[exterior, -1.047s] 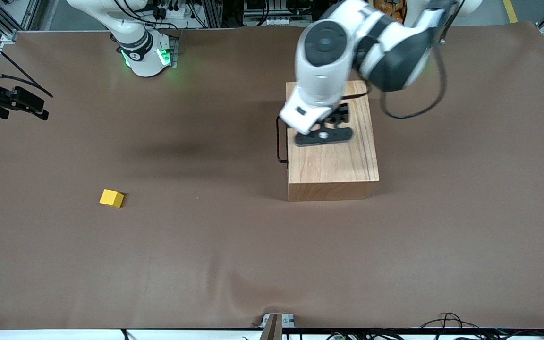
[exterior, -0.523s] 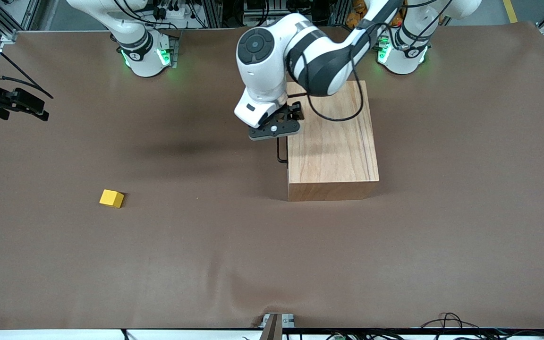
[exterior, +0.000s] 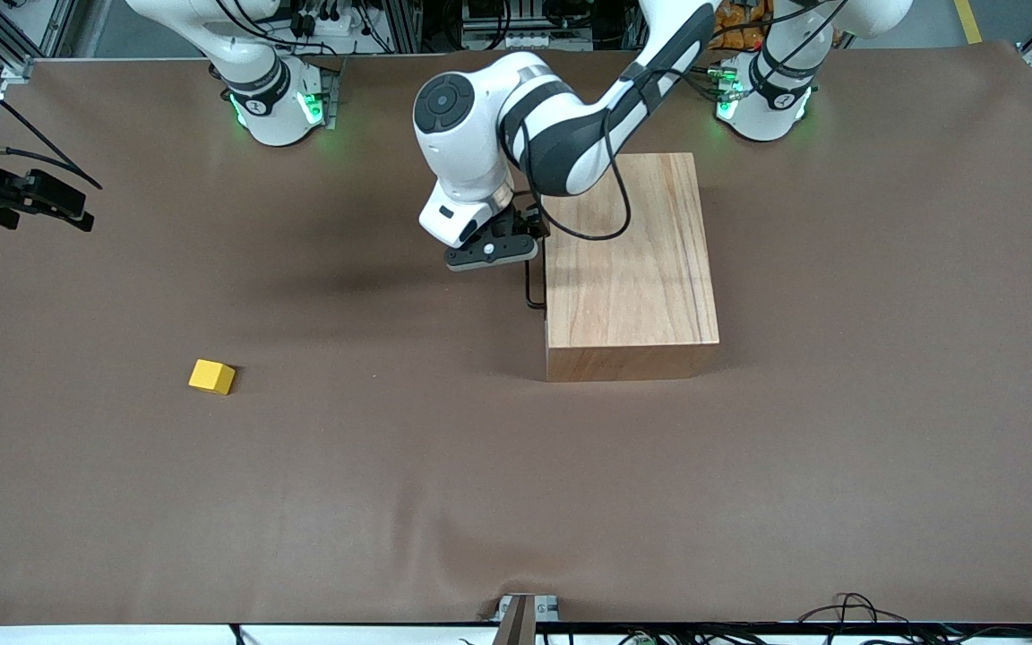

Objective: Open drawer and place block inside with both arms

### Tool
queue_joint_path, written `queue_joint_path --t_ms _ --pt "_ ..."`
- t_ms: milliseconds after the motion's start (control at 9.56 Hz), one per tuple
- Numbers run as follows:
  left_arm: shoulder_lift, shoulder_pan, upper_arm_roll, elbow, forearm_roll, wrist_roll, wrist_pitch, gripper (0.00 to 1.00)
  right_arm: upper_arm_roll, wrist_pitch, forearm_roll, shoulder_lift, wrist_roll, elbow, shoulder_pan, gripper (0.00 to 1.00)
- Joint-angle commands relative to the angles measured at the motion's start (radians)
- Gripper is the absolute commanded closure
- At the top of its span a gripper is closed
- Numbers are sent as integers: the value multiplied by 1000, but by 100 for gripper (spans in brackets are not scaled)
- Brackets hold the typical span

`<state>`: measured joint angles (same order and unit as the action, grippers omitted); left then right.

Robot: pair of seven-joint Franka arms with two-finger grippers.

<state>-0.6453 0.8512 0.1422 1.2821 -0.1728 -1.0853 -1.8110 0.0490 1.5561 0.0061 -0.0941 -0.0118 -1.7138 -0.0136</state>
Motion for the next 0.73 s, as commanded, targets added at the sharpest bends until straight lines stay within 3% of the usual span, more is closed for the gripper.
queue_joint_path --t_ms 0,628 --pt "-34 17 -7 -35 -27 48 -11 0 0 -10 -12 7 -11 13 -3 0" --pt "-51 14 -6 -26 -27 82 1 0 0 -2 -12 10 -10 13 1 0"
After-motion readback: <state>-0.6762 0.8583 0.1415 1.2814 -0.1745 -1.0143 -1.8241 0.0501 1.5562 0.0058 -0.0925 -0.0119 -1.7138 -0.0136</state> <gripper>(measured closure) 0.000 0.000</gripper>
